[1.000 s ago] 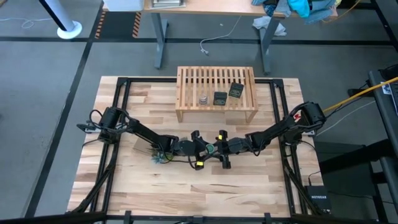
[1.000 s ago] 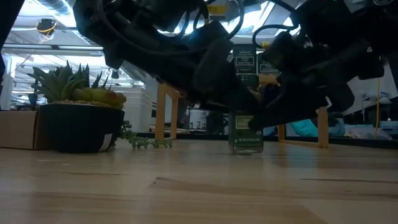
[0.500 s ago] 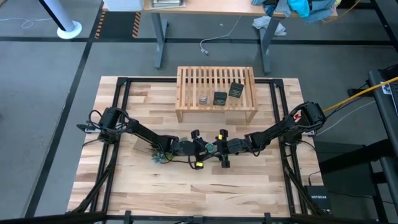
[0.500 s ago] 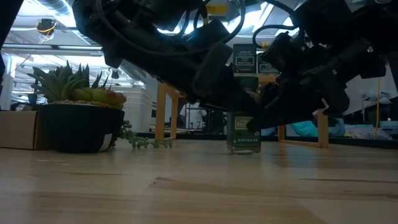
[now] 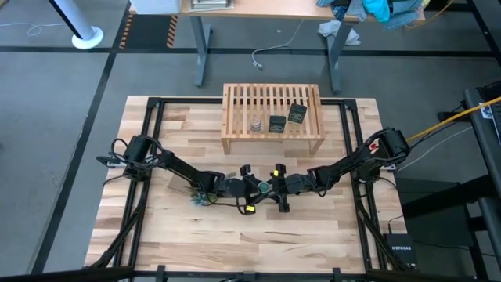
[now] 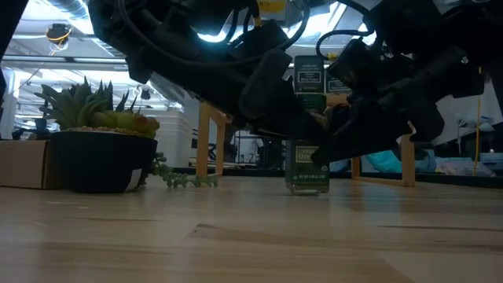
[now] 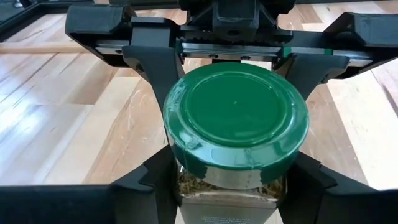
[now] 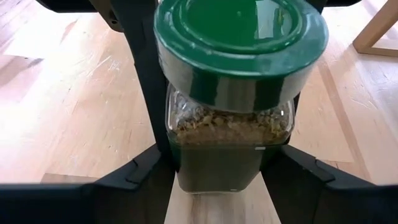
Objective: Shelf spices
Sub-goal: Put the green seasoning bottle on the shelf
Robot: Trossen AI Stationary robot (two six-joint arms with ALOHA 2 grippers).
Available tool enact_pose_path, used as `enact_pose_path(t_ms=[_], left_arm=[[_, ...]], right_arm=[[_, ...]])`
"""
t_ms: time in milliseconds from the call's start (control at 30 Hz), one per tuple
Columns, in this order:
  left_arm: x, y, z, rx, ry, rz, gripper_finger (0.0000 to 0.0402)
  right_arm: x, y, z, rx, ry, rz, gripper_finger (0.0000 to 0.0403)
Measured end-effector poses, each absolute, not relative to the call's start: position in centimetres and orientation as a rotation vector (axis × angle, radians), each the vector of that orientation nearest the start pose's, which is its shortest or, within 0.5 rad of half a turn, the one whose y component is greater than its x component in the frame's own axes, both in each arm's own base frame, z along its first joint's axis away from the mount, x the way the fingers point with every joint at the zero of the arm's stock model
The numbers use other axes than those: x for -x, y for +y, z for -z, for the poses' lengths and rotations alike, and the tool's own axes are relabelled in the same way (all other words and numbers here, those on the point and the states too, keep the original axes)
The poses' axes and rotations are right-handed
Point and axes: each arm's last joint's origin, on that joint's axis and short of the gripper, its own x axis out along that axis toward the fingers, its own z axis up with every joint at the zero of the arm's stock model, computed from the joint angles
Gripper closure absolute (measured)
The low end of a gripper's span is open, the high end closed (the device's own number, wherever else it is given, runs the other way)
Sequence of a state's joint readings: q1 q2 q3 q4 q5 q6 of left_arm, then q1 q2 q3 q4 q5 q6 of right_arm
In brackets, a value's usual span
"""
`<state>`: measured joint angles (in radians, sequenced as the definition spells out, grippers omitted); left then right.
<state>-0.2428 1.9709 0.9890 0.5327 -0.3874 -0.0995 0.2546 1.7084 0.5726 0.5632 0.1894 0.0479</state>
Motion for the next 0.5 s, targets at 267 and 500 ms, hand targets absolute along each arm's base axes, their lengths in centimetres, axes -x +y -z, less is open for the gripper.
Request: enact_pose_path(t_ms=[267, 500], left_arm=[[-38.5, -8.41, -13.53, -0.043, 0.419, -0.162, 0.0217], [-38.51, -8.4, -13.53, -0.043, 0.419, -0.16, 0.0217]], right_arm=[[-28.67, 6.9, -11.59, 0.081, 0.563, -0.049, 0.018], [-28.66, 6.89, -11.56, 0.082, 0.571, -0.048, 0.018]])
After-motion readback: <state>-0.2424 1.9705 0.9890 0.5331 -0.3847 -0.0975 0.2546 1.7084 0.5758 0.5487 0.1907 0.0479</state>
